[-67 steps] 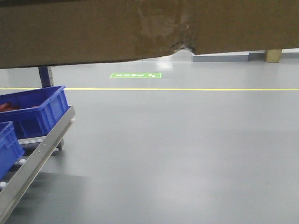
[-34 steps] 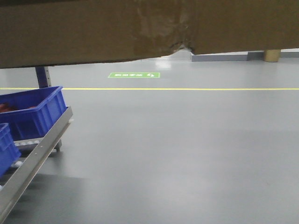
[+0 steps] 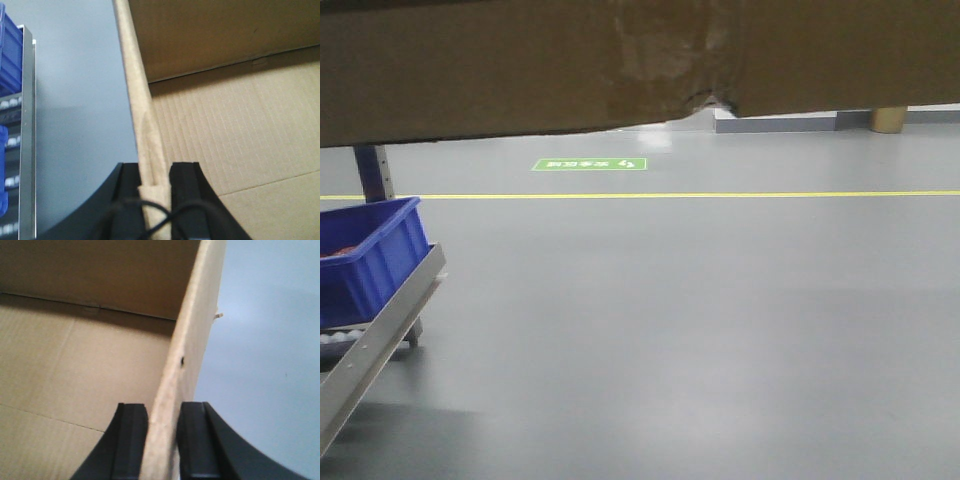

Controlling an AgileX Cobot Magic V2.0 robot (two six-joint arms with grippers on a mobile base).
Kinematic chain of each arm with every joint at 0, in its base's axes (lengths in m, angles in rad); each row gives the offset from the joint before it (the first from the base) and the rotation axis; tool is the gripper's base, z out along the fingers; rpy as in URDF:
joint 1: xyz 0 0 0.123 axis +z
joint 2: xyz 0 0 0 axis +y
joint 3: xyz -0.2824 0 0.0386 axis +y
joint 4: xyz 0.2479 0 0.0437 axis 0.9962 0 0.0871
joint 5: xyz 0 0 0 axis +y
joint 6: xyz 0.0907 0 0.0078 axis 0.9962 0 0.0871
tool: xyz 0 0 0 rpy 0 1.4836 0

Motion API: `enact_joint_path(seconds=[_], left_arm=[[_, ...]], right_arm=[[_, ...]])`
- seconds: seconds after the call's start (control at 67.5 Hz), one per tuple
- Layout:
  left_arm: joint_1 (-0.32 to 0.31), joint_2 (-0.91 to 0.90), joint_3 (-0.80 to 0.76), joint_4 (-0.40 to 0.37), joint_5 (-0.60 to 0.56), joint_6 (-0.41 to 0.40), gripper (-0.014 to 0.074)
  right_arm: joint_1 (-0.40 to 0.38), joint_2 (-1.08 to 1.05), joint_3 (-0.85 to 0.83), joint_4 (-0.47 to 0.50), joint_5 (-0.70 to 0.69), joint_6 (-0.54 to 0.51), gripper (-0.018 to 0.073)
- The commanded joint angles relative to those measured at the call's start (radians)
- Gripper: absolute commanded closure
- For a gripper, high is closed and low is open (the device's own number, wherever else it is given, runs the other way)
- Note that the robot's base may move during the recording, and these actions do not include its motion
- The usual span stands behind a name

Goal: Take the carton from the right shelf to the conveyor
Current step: 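Carry the carton in both grippers while the base drives to the conveyor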

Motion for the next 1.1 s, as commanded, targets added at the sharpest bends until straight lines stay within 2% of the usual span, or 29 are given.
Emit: enact_joint_path(seconds=[0.0, 0.845, 1.082], left_arm=[[-0.012, -0.003, -0.004, -0.077, -0.039, 0.007, 0.0615], [-0.012, -0.003, -0.004, -0.068, -0.039, 0.007, 0.0615], [-0.012, -0.003, -0.004, -0.026, -0.046, 0.007, 0.0615]], right_arm=[[0.009, -0.009, -0.008, 0.052, -0.099, -0.008, 0.0625], [0.009, -0.009, -0.008, 0.052, -0.099, -0.008, 0.0625], [0.009, -0.009, -0.008, 0.052, -0.101, -0.008, 0.0625]])
